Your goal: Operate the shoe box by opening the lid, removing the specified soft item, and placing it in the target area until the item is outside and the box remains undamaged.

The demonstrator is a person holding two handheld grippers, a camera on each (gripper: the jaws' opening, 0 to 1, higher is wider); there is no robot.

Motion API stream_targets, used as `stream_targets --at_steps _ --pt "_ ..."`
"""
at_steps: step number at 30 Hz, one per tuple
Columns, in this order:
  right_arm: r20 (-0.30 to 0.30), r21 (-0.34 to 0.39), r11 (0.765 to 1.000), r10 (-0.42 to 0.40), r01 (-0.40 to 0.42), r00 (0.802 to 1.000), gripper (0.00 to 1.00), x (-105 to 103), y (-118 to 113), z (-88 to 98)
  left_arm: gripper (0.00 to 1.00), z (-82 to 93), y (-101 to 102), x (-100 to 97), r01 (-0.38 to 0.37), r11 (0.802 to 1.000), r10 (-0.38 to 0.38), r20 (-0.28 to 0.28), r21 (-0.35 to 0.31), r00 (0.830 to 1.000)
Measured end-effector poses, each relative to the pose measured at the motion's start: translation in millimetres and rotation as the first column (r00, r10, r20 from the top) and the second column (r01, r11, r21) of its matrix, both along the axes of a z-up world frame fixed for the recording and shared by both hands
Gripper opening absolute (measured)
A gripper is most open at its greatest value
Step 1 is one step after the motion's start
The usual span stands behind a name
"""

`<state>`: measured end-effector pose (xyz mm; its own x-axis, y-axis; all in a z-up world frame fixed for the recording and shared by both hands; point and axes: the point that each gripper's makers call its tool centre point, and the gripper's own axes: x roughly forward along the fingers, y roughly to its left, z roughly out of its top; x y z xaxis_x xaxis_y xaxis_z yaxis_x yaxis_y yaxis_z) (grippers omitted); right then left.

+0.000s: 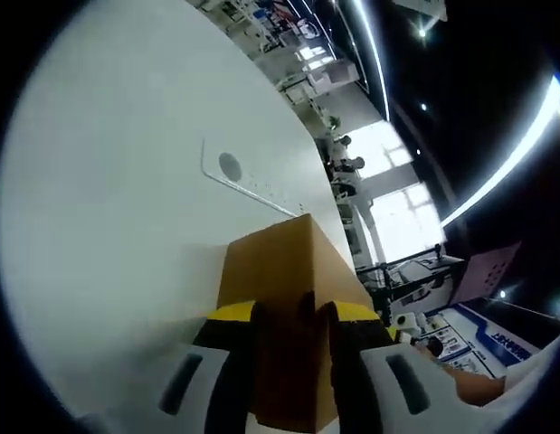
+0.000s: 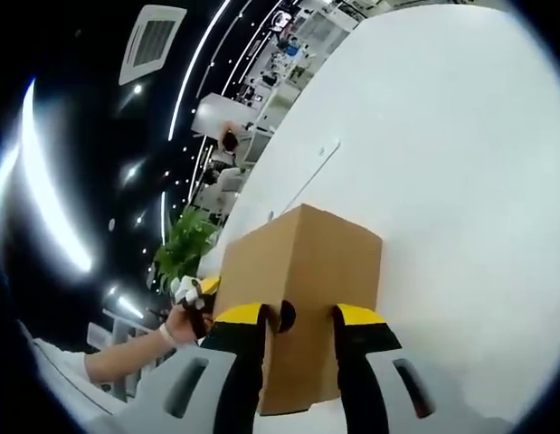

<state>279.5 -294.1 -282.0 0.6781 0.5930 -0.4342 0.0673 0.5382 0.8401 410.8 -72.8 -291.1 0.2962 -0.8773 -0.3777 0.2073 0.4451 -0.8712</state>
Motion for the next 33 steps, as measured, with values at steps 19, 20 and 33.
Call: stream_targets --at_steps 19,20,33 --pt "-0.012 -0.012 1.000 0.007 -0.007 1.000 0.28 3.1 0.5 0.8 0.30 0.1 0.6 1.6 -0.009 1.000 0.009 -0.007 -0.003 1.000" --pt "-0.012 -0.013 1.000 0.006 -0.006 1.000 0.28 3.8 0.5 0.9 0.30 0.2 0.9 1.2 -0.010 1.000 0.010 -0.007 -0.004 1.000" --pt "-0.025 -0.020 1.000 0.020 -0.020 0.999 0.28 6.1 0.1 0.9 0.30 -1.1 2.1 1.6 -0.017 1.000 0.017 -0.016 -0.007 1.000"
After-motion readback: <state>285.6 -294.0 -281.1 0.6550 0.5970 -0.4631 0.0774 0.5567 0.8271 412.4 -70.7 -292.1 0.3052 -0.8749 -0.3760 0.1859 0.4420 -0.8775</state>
